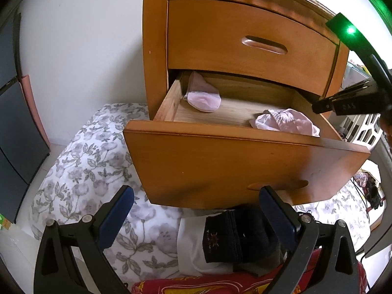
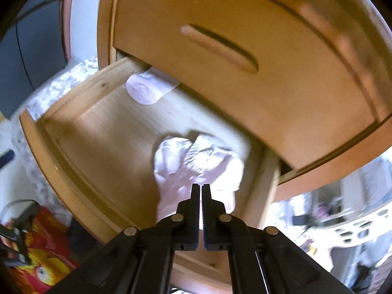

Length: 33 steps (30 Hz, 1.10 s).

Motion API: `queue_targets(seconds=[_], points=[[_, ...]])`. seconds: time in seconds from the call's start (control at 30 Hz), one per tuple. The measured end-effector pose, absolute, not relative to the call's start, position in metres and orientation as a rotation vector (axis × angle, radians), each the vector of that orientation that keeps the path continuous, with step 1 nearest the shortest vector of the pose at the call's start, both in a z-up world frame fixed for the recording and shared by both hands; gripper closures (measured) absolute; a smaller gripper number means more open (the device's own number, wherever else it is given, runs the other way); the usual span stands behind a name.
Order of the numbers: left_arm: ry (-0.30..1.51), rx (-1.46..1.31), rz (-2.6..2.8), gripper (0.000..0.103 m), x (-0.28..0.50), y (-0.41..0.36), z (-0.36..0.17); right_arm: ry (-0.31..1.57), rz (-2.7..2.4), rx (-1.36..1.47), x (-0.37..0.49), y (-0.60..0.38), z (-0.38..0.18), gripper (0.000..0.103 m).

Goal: Organize soft objects
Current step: 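Lift the pink lace garment up out of the drawer with the right gripper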

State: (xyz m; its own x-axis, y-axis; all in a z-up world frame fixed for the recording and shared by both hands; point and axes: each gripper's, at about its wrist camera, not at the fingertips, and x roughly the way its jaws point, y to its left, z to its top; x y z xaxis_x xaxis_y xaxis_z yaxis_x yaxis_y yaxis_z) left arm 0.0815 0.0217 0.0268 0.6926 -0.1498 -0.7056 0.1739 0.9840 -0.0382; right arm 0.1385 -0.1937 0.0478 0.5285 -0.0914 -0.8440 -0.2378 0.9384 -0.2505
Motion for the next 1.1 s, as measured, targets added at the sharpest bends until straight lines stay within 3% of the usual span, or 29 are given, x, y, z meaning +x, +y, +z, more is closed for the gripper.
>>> queue_targets(seconds=[0.13, 0.27, 0.47, 0.63, 0.67, 0.7, 0.8, 1.1], points=[[0.790, 0.029, -0.186, 0.001, 0.082, 0.021, 0.026, 1.106, 0.088, -0.168, 0.154, -0.211, 0.037, 0.096], [0.791, 0.021, -0.192, 0.001, 0.083, 0.022, 0.025, 1.138, 0.054, -0.104, 0.162, -0.220, 0.027, 0.062], [0.795, 0.018, -0.197, 0.001, 0.083, 0.022, 0.026, 1.216, -0.004, -0.040, 0.173, -0.230, 0.007, 0.048], [0.798, 0.014, -0.199, 0.001, 0.083, 0.023, 0.025, 1.264, 0.010, -0.027, 0.177, -0.225, -0.007, 0.049], [0.799, 0.013, -0.200, 0.001, 0.084, 0.022, 0.025, 1.267, 0.010, -0.029, 0.177, -0.224, -0.008, 0.053], [0.800, 0.013, -0.200, 0.001, 0.084, 0.022, 0.025, 1.268, 0.010, -0.034, 0.177, -0.222, -0.010, 0.068], [0.800, 0.012, -0.200, 0.001, 0.084, 0.023, 0.025, 1.257, 0.006, -0.036, 0.176, -0.222, -0.010, 0.085], [0.798, 0.023, -0.195, 0.001, 0.083, 0.022, 0.025, 1.169, 0.020, -0.019, 0.158, -0.228, 0.012, 0.097]])
